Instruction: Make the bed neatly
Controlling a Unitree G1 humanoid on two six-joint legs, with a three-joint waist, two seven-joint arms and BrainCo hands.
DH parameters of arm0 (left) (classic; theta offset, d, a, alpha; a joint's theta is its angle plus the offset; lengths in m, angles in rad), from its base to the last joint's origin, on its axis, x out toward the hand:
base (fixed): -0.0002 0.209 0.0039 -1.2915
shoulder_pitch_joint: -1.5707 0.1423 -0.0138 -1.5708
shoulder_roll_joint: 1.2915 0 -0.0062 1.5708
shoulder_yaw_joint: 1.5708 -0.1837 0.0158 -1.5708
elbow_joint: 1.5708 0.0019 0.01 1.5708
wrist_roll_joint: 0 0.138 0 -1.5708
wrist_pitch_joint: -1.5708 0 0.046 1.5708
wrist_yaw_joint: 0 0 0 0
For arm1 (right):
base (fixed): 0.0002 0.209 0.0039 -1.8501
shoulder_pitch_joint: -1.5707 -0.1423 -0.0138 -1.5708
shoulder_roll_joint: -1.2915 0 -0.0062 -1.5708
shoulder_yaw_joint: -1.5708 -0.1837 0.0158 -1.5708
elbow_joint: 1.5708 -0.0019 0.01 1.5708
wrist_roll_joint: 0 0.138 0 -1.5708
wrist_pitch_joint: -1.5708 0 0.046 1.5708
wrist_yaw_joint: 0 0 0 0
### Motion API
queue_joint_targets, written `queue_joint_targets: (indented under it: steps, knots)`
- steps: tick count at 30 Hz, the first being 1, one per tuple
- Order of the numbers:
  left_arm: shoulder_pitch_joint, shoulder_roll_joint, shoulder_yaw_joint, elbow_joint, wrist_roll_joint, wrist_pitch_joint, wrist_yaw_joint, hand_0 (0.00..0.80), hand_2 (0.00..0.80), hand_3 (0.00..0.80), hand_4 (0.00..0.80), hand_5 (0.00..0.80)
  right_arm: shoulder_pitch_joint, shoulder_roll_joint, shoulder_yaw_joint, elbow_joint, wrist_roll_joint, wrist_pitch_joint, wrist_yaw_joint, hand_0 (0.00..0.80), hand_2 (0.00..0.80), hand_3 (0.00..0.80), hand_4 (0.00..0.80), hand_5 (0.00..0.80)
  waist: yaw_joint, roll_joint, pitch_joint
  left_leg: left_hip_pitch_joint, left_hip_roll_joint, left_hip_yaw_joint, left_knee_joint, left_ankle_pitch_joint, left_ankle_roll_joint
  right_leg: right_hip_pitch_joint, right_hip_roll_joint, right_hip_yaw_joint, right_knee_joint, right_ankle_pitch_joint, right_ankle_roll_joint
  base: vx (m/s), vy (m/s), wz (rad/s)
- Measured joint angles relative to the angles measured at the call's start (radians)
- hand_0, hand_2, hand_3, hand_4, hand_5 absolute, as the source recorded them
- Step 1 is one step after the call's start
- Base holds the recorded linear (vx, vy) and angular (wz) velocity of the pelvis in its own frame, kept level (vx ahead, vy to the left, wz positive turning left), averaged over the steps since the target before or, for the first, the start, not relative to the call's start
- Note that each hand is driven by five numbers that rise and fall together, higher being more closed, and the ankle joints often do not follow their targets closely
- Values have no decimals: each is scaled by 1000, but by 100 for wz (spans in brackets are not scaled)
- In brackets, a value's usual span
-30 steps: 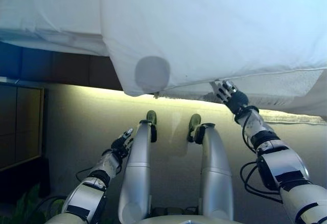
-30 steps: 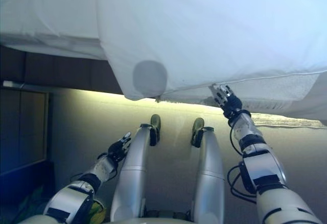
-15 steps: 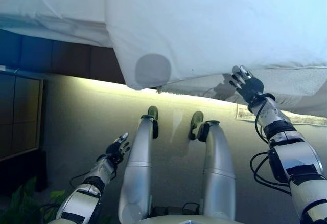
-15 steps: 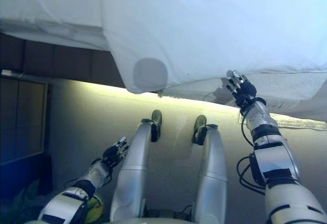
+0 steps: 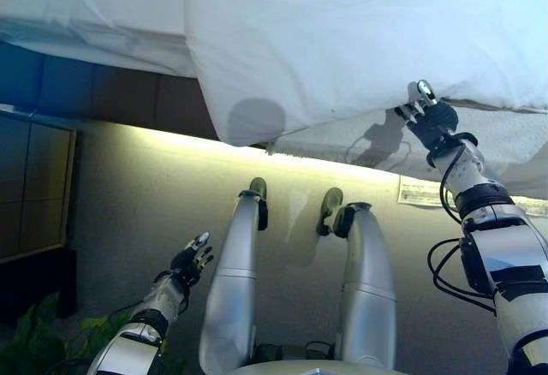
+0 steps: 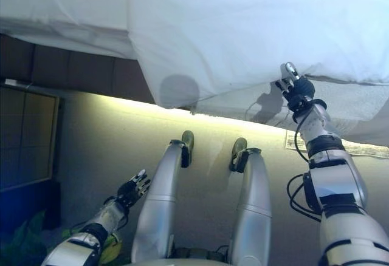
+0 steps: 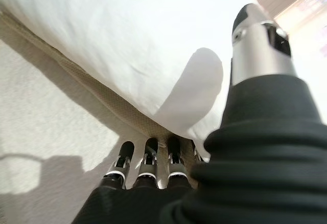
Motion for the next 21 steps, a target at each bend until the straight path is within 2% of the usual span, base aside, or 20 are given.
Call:
queue_joint_targets:
  steps: [5, 6, 7, 11, 13, 14, 15, 16, 17, 18, 19, 21]
  knots:
    - [11, 7, 0, -9, 0, 0, 0, 0, 0, 0, 0, 0, -38, -26, 0, -28, 3, -1, 0, 0, 0, 0, 0, 0, 6, 0, 0, 1, -7, -4, 3, 0, 0, 2, -5, -1, 2, 0, 0, 0, 0, 0]
    - [15, 9, 0, -14, 0, 1, 0, 0, 0, 0, 0, 0, -47, -29, 1, -32, 16, -1, 0, 238, 238, 238, 238, 238, 7, 0, 0, 1, -9, -5, 1, 0, 0, 2, -8, -3, 0, 0, 0, 0, 0, 0]
    - [18, 10, 0, -19, 0, 0, 0, 0, 0, 0, 0, 0, -59, -33, 1, -34, 26, -1, 0, 800, 800, 800, 800, 800, 8, 0, 0, 1, -10, -5, -4, 0, 0, 3, -8, -3, -5, 0, 0, 0, 0, 0]
    - [31, 13, 0, -27, 1, 0, -6, 0, 0, 0, 0, 0, -77, -55, 1, -38, 38, -4, 0, 800, 800, 800, 800, 800, 17, 0, 0, 13, -5, -10, -40, 0, 0, 19, 1, -14, -28, -8, 7, 10, 8, 3]
    - [40, 23, 0, -27, 1, -2, -13, 0, 0, 0, 0, 0, -79, -62, 0, -39, 38, -4, 5, 800, 800, 800, 800, 800, 2, -3, 1, 25, -15, 3, -13, -14, -1, 37, -20, -10, -26, -17, 3, 50, 28, 27]
    - [47, 18, -1, -30, 1, -2, -17, 0, 0, 0, 0, 0, -84, -67, 1, -41, 38, -4, 19, 800, 800, 800, 800, 800, 2, -2, 1, 39, -21, 6, 102, -80, 25, 41, -25, -12, -34, -14, 9, 53, 14, -10]
    - [60, 11, 0, -30, 1, -2, -19, 0, 0, 0, 0, 0, -87, -67, 3, -49, 38, -3, 29, 800, 800, 800, 800, 800, 13, 5, 0, 103, -14, 4, 141, -142, 42, 48, -16, -20, -52, -4, 28, 49, 8, -37]
    - [64, 10, 8, -37, 3, -2, -21, 0, 0, 0, 0, 0, -84, -75, 3, -59, 37, -1, 34, 800, 800, 800, 800, 800, 22, 7, 6, 119, -3, 8, 113, -172, 23, 37, -13, -4, 10, -29, 41, 56, 9, -21]
    - [69, 8, 17, -41, 3, -8, -21, 0, 0, 0, 0, 0, -80, -78, 0, -58, 37, 0, 35, 800, 800, 800, 800, 800, 12, 12, 6, 121, 4, 10, 107, -168, 32, 58, -12, 11, 94, -70, 35, 44, 9, 23]
    - [70, 11, 19, -50, 3, -11, -22, 0, 0, 0, 0, 0, -75, -82, -4, -58, 37, 0, 35, 800, 800, 800, 800, 800, 4, 11, 6, 126, 2, 13, 100, -166, 34, 142, -12, 18, 91, -120, 38, 41, 15, 33]
    - [69, 11, 20, -52, 3, -14, -23, 0, 0, 0, 0, 0, -82, -90, -6, -63, 36, -1, 39, 800, 800, 800, 800, 800, 7, 16, 9, 127, 12, 11, 91, -166, 33, 157, -9, 11, 66, -148, 42, 35, 20, 17]
    - [75, 12, 20, -58, 2, -17, -28, 0, 0, 0, 0, 0, -82, -89, -5, -68, 36, 0, 52, 800, 800, 800, 800, 800, 16, 15, 9, 151, 8, 8, 51, -151, 34, 178, -8, 4, 29, -129, 34, 16, 10, -1]
